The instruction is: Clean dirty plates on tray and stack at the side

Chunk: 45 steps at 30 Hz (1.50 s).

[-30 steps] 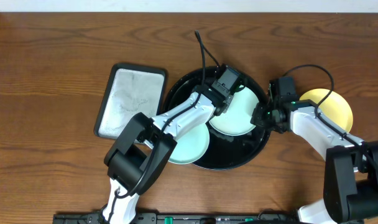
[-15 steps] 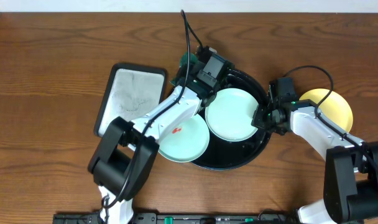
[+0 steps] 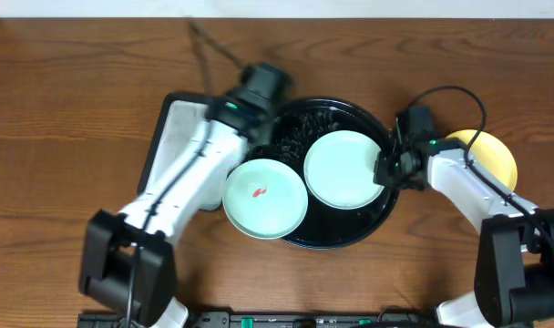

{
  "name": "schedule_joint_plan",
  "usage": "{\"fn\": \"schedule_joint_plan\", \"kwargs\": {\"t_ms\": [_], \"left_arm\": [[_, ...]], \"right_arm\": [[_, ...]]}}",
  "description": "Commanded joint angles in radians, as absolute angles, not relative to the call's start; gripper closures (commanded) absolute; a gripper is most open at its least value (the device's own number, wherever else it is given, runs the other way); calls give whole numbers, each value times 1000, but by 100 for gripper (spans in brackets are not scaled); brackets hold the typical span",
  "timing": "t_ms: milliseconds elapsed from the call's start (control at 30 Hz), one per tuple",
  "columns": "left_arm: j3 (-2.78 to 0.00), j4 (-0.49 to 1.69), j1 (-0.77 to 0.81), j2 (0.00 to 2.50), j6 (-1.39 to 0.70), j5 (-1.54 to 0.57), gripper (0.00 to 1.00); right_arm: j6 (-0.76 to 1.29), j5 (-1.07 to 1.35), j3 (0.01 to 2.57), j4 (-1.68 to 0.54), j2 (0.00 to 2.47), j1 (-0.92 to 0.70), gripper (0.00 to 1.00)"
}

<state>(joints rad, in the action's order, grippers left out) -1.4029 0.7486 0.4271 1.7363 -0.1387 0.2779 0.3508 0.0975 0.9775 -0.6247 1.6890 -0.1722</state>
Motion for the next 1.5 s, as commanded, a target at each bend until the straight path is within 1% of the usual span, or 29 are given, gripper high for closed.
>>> {"fn": "schedule_joint_plan", "kwargs": {"t_ms": [0, 133, 200, 267, 367, 533, 667, 767, 867, 1033, 1233, 1467], "left_arm": [[-1398, 813, 309, 1732, -190, 55, 92], [-1397, 873, 186, 1732, -189, -18, 92], [-1395, 879, 142, 1732, -189, -41, 92], [-1395, 882, 107, 1732, -189, -69, 92], [-1393, 883, 80, 1732, -189, -80, 92], [-1385, 886, 68, 1732, -189, -79, 88], [-1378, 889, 68, 1732, -189, -79, 88], [-1378, 889, 68, 1732, -189, -79, 88], [-1378, 889, 68, 1732, -189, -79, 88], [-1378, 889, 68, 1732, -189, -78, 87], [-1378, 889, 68, 1732, -189, -78, 86], [-1378, 889, 68, 1732, -189, -78, 85]], "right_arm": [[247, 42, 1056, -664, 1615, -169, 99], [208, -22, 1112, -721, 1555, -201, 99], [207, -105, 1133, -741, 1526, -228, 99], [208, -208, 1153, -756, 1493, -263, 99], [208, -285, 1175, -766, 1453, -303, 99], [191, -495, 1185, -771, 1380, -397, 99], [116, -657, 1185, -775, 1350, -488, 99], [99, -816, 1185, -782, 1342, -562, 99], [35, -908, 1185, -781, 1339, -640, 99], [-3, -1074, 1185, -792, 1339, -768, 99], [-18, -1228, 1185, -801, 1339, -890, 99], [-25, -1238, 1185, -801, 1339, -950, 99]]}}
